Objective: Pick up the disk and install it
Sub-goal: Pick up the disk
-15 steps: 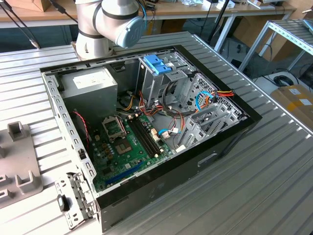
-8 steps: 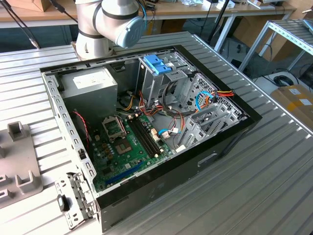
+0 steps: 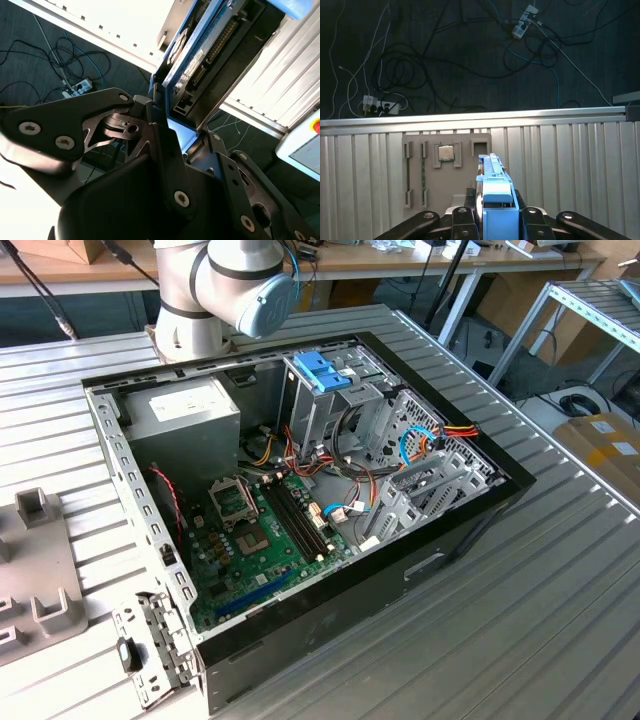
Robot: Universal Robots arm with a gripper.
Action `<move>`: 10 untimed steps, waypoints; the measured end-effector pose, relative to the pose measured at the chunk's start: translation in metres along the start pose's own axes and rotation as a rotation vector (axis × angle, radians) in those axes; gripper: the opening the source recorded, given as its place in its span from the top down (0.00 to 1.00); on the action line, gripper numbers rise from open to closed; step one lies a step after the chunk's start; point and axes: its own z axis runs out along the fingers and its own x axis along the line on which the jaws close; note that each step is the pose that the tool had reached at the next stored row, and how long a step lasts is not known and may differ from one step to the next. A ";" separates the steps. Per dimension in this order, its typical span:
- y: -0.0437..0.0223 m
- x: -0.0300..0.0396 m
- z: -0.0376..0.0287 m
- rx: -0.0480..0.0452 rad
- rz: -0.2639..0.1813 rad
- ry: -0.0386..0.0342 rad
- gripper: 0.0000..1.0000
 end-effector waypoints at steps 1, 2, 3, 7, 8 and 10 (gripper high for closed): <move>0.0000 0.0000 -0.0007 0.0001 0.000 0.0000 0.63; 0.0001 0.0000 -0.0017 0.0000 0.000 0.0000 0.63; 0.0001 -0.0001 -0.0024 0.0000 0.000 0.0000 0.63; 0.0002 -0.0001 -0.0052 -0.0001 0.000 0.0000 0.63; 0.0003 -0.0002 -0.0059 0.0000 0.000 -0.0001 0.63; 0.0003 -0.0002 -0.0072 0.0000 0.000 0.0000 0.63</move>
